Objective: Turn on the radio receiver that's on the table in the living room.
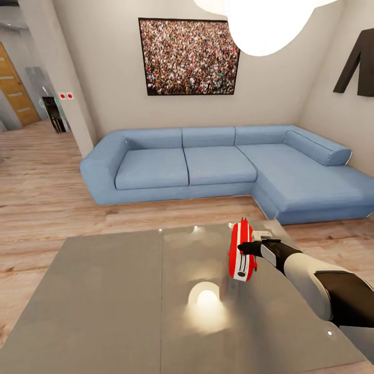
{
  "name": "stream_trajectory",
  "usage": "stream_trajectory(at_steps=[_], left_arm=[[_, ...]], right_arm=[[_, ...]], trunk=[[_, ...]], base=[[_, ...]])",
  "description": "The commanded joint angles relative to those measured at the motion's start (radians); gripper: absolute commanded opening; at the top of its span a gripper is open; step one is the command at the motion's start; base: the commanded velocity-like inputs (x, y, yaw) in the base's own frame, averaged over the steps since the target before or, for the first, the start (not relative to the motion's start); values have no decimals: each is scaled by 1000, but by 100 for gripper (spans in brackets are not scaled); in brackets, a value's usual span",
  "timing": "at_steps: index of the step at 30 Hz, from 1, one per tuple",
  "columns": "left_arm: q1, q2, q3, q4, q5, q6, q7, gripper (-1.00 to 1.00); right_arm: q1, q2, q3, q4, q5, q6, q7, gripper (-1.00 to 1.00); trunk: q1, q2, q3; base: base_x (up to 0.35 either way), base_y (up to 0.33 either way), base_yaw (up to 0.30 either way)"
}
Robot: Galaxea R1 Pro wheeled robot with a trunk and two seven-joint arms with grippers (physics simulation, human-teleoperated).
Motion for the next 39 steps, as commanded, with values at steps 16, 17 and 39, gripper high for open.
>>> stream_trajectory(at_steps=[16,17,39], left_arm=[[0,6,1,1,0,1,0,100],[0,6,1,1,0,1,0,100],[0,7,1,-1,3,0,-2,100]], right_arm=[[0,1,-1,-1,1,0,6,-100],[0,1,0,-1,1,0,6,-100],[0,-5,1,-1,69,-8,262,-100]], trunk=[[-61,112,50],[-65,119,53],[-134,245,110]], base=[[0,0,0],[0,0,0],[0,0,0]])
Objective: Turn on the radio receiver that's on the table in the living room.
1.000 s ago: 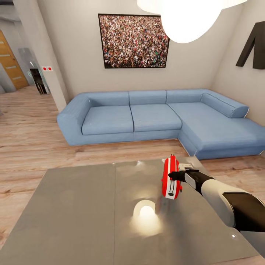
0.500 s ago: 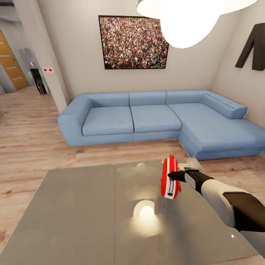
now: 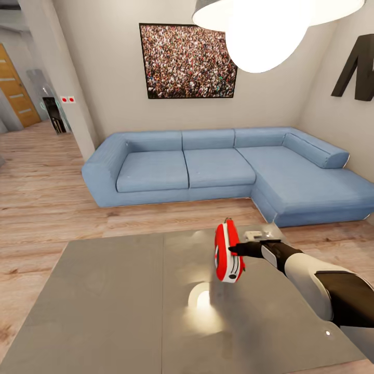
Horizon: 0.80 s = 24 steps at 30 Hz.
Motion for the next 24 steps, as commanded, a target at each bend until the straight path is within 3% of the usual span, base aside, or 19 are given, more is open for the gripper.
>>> stream_trajectory(at_steps=[1,18,24], left_arm=[[0,0,0,0,0,0,0,100],[0,0,-4,-18,1,2,4,100],[0,0,-6,-202,-4,21,-2,100]], right_arm=[[0,0,-5,-1,0,0,15,-100],[0,-9,-5,-1,10,-2,51,-100],[0,-24,-5,-1,22,-2,83,-100]], trunk=[[0,0,0],[0,0,0],[0,0,0]], base=[[0,0,0],[0,0,0],[0,0,0]])
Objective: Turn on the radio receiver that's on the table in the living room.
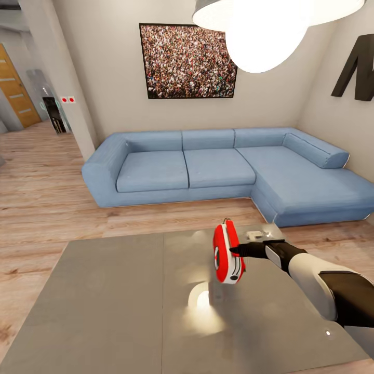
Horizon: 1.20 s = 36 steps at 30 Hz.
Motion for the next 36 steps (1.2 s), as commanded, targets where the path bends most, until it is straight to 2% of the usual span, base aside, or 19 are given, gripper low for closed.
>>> stream_trajectory(at_steps=[1,4,8,13,14,17,19,23,27,30,31,32,34,36], left_arm=[[0,-1,0,-47,0,16,0,100],[0,-5,-1,-175,0,100,-1,100],[0,-10,-4,-375,2,263,-2,100],[0,-12,-6,-559,4,367,-5,100],[0,-13,-6,-588,4,382,-5,-100],[0,-16,-15,-631,5,401,-8,-100],[0,-21,-43,-646,4,406,-14,-100],[0,-33,-95,-675,5,407,-25,-100],[0,-66,-108,-694,11,407,-57,-100],[0,-100,-111,-693,10,408,-64,-100],[0,-112,-116,-692,8,408,-65,-100],[0,-121,-137,-689,2,406,-66,-100],[0,-120,-167,-690,-1,404,-68,-100],[0,-121,-202,-694,-11,406,-71,-100]], right_arm=[[0,-4,-9,-1,-3,0,19,-100],[0,-10,-9,-1,-2,0,59,-100],[0,-12,-9,-1,7,0,78,-100],[0,-12,-9,0,34,0,83,-100],[0,-11,-9,0,38,0,84,-100],[0,-9,-9,5,41,0,88,-100],[0,-6,-9,9,42,0,107,-100],[0,-4,-9,18,44,1,185,-100],[0,-2,-8,29,53,3,266,-100],[0,4,-8,38,88,5,379,-100],[0,7,-9,40,106,5,422,-100],[0,11,-9,44,141,5,484,-100],[2,13,-9,45,164,5,516,-100],[12,26,-9,46,176,5,537,-100]], trunk=[[0,0,0],[0,0,0],[0,0,0],[0,0,0],[0,0,0],[0,0,0],[0,0,0],[0,0,0],[0,0,0],[0,0,0],[0,0,0],[0,0,0],[0,0,0],[0,0,0]], base=[[0,0,0],[0,0,0],[0,0,0],[0,0,0],[0,0,0],[0,0,0],[0,0,0],[0,0,0],[0,0,0],[0,0,0],[0,0,0],[0,0,0],[0,0,0],[0,0,0]])
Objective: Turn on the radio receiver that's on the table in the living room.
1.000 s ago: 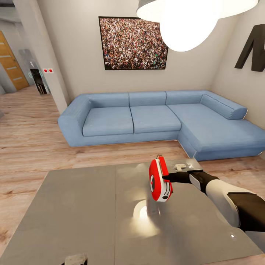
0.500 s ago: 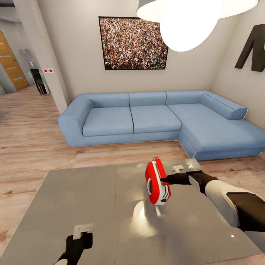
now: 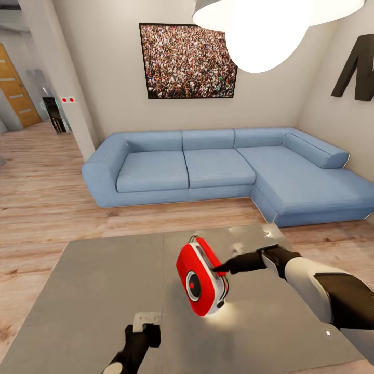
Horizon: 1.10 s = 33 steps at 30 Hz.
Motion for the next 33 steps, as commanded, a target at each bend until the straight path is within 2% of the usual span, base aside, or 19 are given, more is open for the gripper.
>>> stream_trajectory(at_steps=[1,3,5,12,17,19,23,25,29,30,33], left_arm=[[0,0,-13,-1,-5,1,-3,-100],[0,0,-43,0,-9,2,-22,-100],[0,0,-70,3,-13,3,-74,-100],[0,1,-83,6,-16,4,-187,-100],[0,13,-81,7,-19,3,-203,-100],[0,23,-81,7,-19,2,-204,-100],[0,29,-80,3,-24,0,-204,-100],[0,30,-72,-3,-64,0,-204,-100],[0,29,-38,-6,-149,-1,-203,-100],[0,29,-31,-7,-161,-2,-203,-100],[0,29,-20,-7,-170,-3,-203,-100]], right_arm=[[6,8,-11,-2,-4,-2,10,-100],[23,22,-11,-2,0,-3,32,-100],[36,34,-11,-2,11,-4,63,-100],[45,63,-11,-2,26,-4,89,-100],[55,92,-11,-2,26,-4,99,-100],[57,100,-11,-2,31,-4,133,-100],[57,105,-11,-2,84,-3,175,-100],[57,107,-11,-2,103,-2,181,-100],[57,108,-11,-2,111,-1,184,-100],[57,108,-11,-2,112,-1,185,-100],[57,108,-11,-2,112,-1,185,-100]], trunk=[[0,0,0],[0,0,0],[0,0,0],[0,0,0],[0,0,0],[0,0,0],[0,0,0],[0,0,0],[0,0,0],[0,0,0],[0,0,0]], base=[[0,0,0],[0,0,0],[0,0,0],[0,0,0],[0,0,0],[0,0,0],[0,0,0],[0,0,0],[0,0,0],[0,0,0],[0,0,0]])
